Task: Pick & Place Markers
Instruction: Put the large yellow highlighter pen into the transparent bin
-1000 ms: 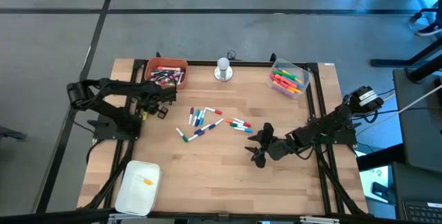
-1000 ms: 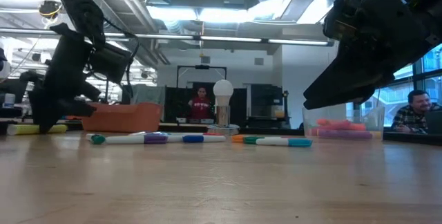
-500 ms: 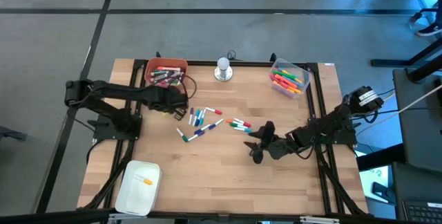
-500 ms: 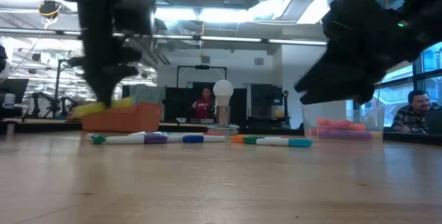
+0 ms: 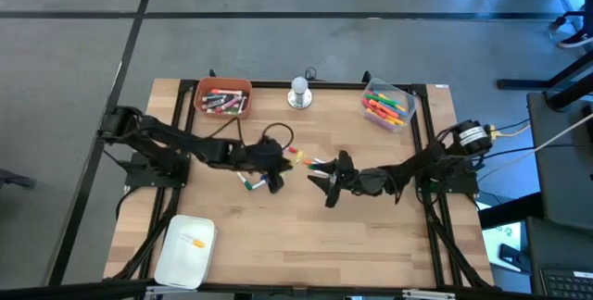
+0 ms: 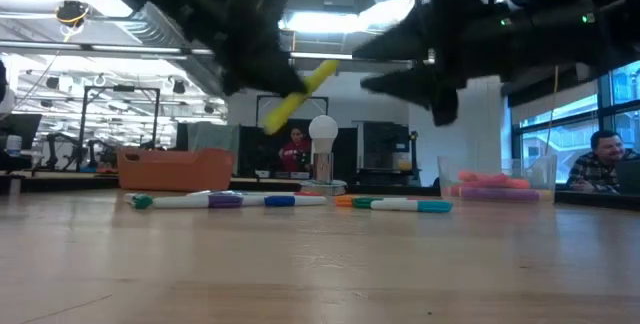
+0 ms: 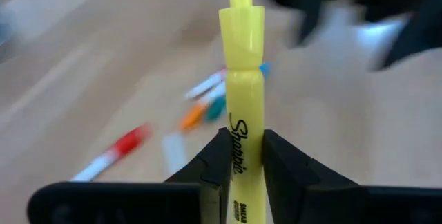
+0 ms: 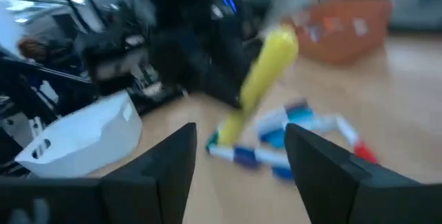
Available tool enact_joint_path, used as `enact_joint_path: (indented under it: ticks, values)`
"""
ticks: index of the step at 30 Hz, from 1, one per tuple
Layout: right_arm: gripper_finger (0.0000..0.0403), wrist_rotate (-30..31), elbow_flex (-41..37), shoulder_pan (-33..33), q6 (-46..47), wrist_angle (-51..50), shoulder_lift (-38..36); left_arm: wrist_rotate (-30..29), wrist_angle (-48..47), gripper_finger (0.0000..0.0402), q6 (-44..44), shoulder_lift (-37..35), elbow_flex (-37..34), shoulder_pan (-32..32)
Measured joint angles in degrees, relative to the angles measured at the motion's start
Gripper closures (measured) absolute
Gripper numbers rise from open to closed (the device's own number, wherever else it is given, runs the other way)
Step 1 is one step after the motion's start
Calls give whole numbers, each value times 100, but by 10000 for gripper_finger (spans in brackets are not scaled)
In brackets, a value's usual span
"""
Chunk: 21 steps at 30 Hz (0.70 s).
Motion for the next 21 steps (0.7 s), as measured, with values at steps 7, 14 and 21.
enact_joint_path:
  ticks: [7,14,21]
  values:
    - [183,-297,20,-19,-1156,1301,247,-26,1608,344,315,551,0,-350]
    - [183,-42,20,-19,-1085,1292,247,-54,2194,344,921,689,0,-425]
    - [183,187,22,-31,-1095,1312,247,64,2374,343,1184,689,0,-421]
